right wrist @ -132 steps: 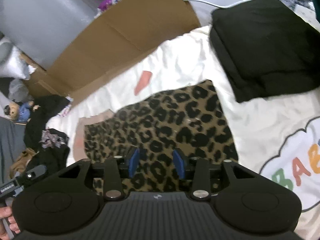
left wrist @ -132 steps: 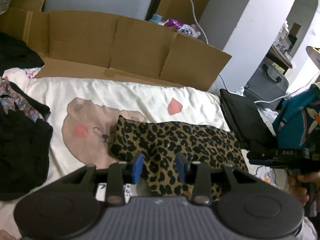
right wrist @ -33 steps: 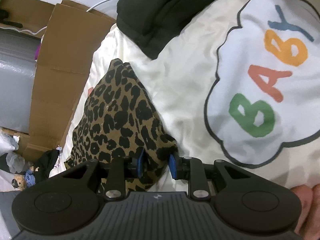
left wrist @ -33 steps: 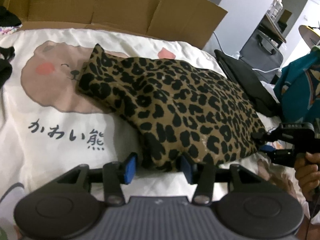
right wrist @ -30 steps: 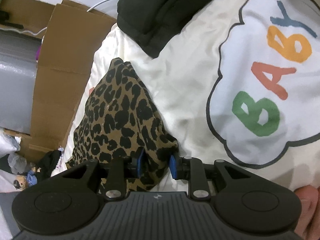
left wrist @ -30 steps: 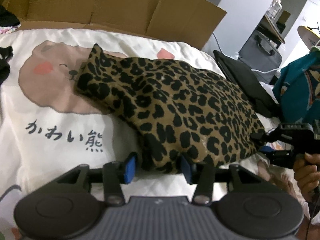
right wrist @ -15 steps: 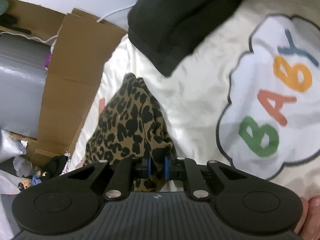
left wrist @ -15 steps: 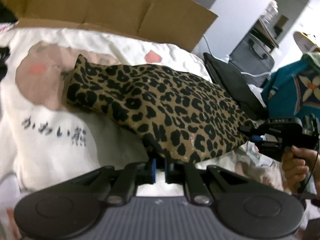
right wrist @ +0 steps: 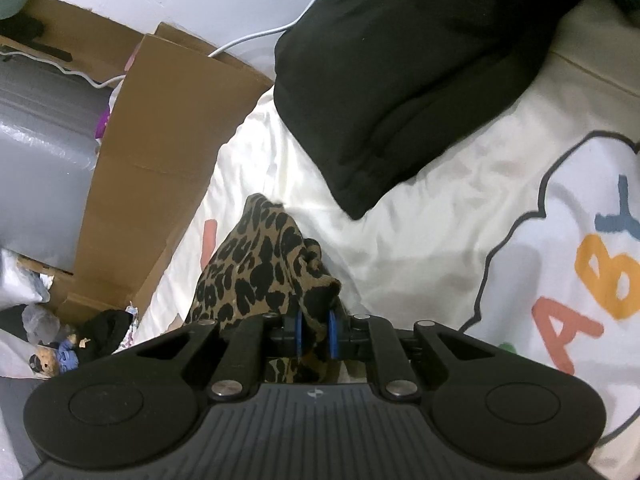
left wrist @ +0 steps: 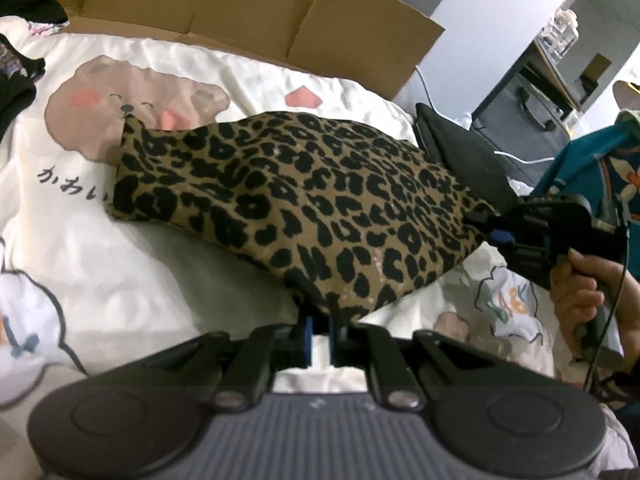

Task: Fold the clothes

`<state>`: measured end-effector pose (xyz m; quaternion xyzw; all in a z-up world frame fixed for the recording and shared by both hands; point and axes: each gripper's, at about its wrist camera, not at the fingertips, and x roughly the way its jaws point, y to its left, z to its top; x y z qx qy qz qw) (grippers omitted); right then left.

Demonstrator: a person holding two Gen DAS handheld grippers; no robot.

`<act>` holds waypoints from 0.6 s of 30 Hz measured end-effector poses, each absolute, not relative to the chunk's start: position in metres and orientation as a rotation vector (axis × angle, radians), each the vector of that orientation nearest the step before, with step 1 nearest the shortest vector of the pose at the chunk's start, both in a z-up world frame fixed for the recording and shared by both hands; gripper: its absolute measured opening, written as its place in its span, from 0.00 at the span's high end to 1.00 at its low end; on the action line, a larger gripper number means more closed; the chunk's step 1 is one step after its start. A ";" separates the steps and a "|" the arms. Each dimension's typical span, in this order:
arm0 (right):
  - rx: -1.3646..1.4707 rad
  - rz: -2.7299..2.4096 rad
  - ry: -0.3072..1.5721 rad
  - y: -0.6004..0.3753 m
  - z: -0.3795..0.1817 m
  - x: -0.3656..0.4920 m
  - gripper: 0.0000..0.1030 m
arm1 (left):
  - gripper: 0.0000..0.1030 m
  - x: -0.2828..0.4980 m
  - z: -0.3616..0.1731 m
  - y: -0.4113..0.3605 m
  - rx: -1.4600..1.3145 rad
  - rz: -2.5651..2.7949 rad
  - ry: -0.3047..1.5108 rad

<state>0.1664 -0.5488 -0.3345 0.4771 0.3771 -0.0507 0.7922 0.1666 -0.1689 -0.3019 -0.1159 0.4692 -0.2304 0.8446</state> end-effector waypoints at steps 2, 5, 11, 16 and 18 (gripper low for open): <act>1.024 -0.107 0.815 -0.551 -0.335 0.170 0.88 | 0.93 0.162 -0.301 -0.175 -0.229 -0.481 0.988; 1.014 -0.086 0.823 -0.555 -0.337 0.177 0.88 | 0.93 0.156 -0.298 -0.183 -0.226 -0.464 0.988; 0.979 -0.057 0.844 -0.566 -0.335 0.193 0.88 | 0.93 0.142 -0.300 -0.199 -0.270 -0.442 0.994; 0.945 -0.056 0.851 -0.570 -0.334 0.205 0.88 | 0.93 0.131 -0.306 -0.219 -0.256 -0.437 1.014; 0.937 -0.056 0.852 -0.573 -0.335 0.209 0.88 | 0.93 0.128 -0.310 -0.223 -0.285 -0.428 1.026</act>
